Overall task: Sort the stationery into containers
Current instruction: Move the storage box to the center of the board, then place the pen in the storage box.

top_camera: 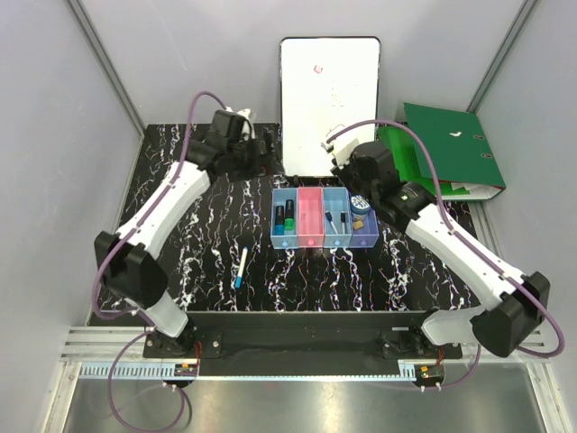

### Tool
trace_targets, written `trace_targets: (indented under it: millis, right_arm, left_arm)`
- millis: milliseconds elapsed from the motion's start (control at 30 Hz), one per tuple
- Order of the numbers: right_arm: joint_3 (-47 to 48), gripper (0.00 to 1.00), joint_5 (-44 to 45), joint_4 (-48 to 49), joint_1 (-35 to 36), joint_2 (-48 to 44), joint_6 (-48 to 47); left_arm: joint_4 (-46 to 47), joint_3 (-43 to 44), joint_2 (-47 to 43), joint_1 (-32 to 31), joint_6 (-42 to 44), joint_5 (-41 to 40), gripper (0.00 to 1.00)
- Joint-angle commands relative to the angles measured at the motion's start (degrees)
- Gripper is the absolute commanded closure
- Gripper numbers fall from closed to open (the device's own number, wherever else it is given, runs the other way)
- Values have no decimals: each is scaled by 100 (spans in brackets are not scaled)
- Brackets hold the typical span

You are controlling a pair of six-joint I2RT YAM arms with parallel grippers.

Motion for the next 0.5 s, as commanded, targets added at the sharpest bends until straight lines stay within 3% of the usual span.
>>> trace_targets:
  millis: [0,167,467]
  right_arm:
    - [343,100,-350,-18,47,521,982]
    - [589,100,-772,-176,47,1319,1773]
    - [1345,100,-1511,-343,47,2717,2951]
  left_arm:
    - [84,-353,-714,280,1084,-607,1]
    - [180,-950,-1076,306,2059,-1108,1]
    - [304,-2286,-1375,341,2676,-1487,1]
